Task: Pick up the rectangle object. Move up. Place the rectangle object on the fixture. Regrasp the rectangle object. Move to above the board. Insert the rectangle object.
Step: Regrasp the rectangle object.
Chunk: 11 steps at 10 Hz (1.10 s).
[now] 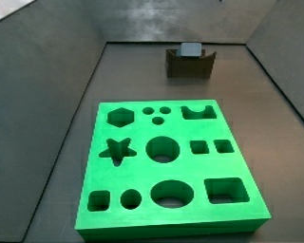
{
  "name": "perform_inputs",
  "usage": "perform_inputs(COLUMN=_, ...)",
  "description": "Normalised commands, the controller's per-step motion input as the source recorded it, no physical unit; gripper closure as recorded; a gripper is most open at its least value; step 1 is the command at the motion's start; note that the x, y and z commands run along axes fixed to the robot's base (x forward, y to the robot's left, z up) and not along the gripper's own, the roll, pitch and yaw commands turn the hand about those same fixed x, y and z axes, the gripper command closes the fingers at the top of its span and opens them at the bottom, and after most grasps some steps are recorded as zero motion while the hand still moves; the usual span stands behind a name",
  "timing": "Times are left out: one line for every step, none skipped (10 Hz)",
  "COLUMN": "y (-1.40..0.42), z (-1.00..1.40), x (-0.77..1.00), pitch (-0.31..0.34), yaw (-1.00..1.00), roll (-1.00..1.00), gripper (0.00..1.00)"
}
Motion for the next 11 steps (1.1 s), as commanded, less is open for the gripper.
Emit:
perform_inputs(y=-0.01, z=0.01, x=-0.02, pitch=-0.03, yaw=-0.01, roll=1.0, gripper=0.0)
perform_inputs(y=-0.02, z=0.01, x=-0.01, pitch=-0.025, yaw=-0.01, roll=1.0, gripper=0.0)
perform_inputs(y=-0.02, z=0.0, x=0.0, pitch=-0.02, yaw=-0.01, roll=1.0, gripper=0.0)
perform_inputs(y=-0.02, z=-0.01, x=0.02, pitch=-0.004, yaw=-0.01, roll=1.0, gripper=0.0)
perform_inputs(y=-0.02, z=-0.01, x=0.02, pitch=0.002, yaw=-0.01, roll=1.0, gripper=0.0)
perform_inputs(y=-0.02, z=0.0, x=0.04, pitch=0.024, yaw=0.0, roll=1.0, gripper=0.0)
perform_inputs(y=-0.03, z=-0.01, x=0.05, pitch=0.046, yaw=0.0, roll=1.0, gripper=0.0)
perform_inputs(y=-0.03, z=-0.01, x=0.06, pitch=0.077, yaw=0.01, roll=1.0, gripper=0.0)
perform_inputs(y=-0.03, z=-0.01, x=0.07, pitch=0.108, yaw=0.03, roll=0.94, gripper=0.0)
perform_inputs(y=-0.04, z=-0.01, x=0.08, pitch=0.13, yaw=0.05, roll=0.67, gripper=0.0)
perform_inputs(y=-0.04, z=-0.01, x=0.09, pitch=0.139, yaw=0.07, roll=0.47, gripper=0.0)
